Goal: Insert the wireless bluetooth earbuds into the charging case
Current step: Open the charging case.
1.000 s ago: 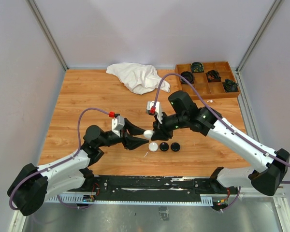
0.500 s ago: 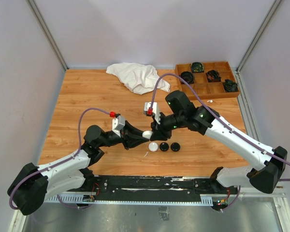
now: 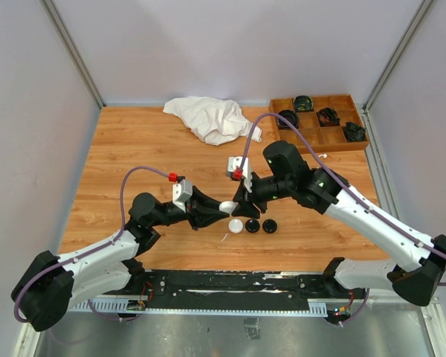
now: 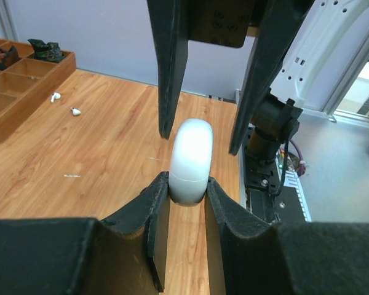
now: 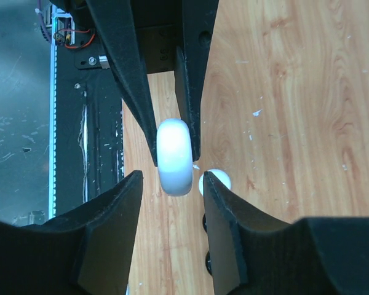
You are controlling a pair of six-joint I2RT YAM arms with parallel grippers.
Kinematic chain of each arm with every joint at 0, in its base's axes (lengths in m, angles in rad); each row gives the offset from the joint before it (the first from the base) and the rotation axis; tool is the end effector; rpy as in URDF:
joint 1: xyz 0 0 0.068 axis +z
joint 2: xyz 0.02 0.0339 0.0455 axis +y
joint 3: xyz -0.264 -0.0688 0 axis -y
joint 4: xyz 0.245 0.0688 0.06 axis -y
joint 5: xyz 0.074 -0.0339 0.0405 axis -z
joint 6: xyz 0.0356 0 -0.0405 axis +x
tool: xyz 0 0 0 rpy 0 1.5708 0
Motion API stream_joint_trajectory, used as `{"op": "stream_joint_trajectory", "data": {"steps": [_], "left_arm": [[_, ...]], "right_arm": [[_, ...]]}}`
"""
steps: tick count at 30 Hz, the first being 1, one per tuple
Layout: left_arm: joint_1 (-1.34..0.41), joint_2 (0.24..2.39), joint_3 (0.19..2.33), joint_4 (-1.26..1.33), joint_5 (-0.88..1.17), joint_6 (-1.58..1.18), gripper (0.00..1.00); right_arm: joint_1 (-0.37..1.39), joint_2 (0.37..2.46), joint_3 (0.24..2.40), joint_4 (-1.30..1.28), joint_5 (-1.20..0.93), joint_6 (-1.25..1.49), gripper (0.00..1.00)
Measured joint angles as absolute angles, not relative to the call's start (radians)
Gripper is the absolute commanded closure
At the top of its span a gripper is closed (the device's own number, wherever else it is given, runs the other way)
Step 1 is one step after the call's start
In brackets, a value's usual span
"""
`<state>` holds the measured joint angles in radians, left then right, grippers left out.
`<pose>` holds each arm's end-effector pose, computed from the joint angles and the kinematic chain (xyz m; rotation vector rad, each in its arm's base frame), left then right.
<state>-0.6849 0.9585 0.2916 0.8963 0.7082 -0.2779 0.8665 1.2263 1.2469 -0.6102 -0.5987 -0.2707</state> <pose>0.1374 -0.1421 0.2481 0.9080 1.2207 -1.2567 0.1534 0.2115 0.3695 -1.4759 1.6427 0.9845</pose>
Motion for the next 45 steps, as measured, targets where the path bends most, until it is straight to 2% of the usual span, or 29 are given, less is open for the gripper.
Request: {"op": "stream_joint_trajectory", "data": {"steps": [4, 14, 45], "left_arm": [[-0.685, 0.958, 0.292, 0.896, 0.709, -0.262, 1.0], [-0.685, 0.955, 0.292, 0.896, 0.709, -0.233, 1.0], [-0.692, 0.939, 0.241, 0.886, 0.678, -0.063, 1.0]], "right_arm": [[0.868, 1.168, 1.214, -0.55, -0.591, -0.27, 0.49], [0.871, 1.152, 1.151, -0.453, -0.549, -0.273, 0.49], [0.857, 1.205, 1.185, -0.452, -0.417, -0.189, 0.44]]}}
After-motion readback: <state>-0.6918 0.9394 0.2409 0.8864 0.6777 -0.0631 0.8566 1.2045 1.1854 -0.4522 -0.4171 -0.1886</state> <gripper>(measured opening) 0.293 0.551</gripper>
